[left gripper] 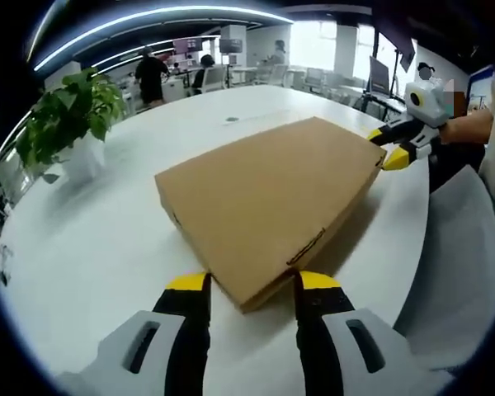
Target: Operate the shoe box by opening the lid, removing the specified soft item, and placing it in the target area until the item is outside and the box remains undamaged.
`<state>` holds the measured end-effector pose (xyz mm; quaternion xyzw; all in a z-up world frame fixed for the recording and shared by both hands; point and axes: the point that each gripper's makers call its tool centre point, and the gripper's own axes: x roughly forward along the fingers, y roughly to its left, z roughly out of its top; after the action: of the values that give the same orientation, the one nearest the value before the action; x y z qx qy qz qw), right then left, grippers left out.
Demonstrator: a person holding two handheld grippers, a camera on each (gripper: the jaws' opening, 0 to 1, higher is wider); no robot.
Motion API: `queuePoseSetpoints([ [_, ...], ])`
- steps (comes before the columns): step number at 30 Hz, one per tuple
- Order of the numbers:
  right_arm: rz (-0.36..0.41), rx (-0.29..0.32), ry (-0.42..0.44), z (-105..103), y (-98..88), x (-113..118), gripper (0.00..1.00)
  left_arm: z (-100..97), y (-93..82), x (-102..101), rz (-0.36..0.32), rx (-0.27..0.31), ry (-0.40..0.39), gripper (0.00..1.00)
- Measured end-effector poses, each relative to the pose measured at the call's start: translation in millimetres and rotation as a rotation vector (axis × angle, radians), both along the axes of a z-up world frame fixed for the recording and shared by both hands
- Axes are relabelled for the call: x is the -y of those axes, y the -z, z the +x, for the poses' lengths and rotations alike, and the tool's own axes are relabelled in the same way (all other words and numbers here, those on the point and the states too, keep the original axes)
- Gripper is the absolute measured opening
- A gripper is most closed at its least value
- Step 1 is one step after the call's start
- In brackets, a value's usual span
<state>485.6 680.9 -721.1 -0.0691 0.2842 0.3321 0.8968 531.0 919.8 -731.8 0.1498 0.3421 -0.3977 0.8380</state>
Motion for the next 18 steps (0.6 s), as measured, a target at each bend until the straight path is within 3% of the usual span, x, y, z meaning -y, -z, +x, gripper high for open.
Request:
queuePoseSetpoints([
  [18,-0.004,0.018,-0.008,1.4,0.9,1.4,0.35,-5.5,-3.1,4.3,0.004,-0.012,-0.008,0.39],
])
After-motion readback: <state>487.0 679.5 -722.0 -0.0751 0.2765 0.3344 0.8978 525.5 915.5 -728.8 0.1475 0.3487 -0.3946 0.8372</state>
